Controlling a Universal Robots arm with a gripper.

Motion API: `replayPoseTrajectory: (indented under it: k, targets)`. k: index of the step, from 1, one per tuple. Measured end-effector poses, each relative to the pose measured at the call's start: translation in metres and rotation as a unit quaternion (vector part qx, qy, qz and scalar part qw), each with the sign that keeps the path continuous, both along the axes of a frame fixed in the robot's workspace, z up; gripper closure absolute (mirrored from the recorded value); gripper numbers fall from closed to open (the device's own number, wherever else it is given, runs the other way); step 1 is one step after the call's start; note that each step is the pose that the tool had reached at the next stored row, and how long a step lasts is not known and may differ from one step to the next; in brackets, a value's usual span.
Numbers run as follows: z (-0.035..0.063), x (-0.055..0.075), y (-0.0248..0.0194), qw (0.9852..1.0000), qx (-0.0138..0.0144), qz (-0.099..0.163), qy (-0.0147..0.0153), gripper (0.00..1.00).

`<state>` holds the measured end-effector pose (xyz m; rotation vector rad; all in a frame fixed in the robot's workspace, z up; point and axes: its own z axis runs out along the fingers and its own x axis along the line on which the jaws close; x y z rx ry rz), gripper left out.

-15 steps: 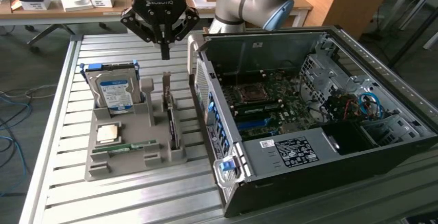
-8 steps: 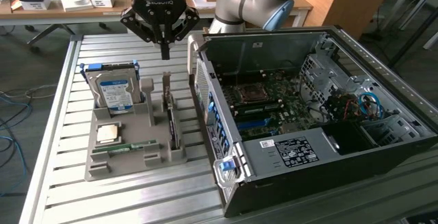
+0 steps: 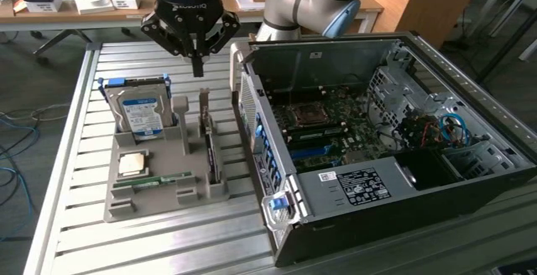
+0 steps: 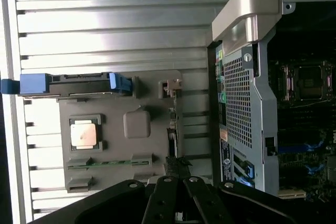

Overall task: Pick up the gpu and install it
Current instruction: 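Reach for the gpu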

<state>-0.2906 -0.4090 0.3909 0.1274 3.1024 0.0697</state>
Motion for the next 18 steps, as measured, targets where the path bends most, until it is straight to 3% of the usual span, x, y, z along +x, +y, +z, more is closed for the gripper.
replayPoseTrajectory:
  k: [11,18]
  targets:
    - [0.0,0.0,-0.0288,1.0,0.0,0.0,0.0,0.89]
    - [-0.0001,0.0,-0.0289,1.0,0.0,0.0,0.0,0.89]
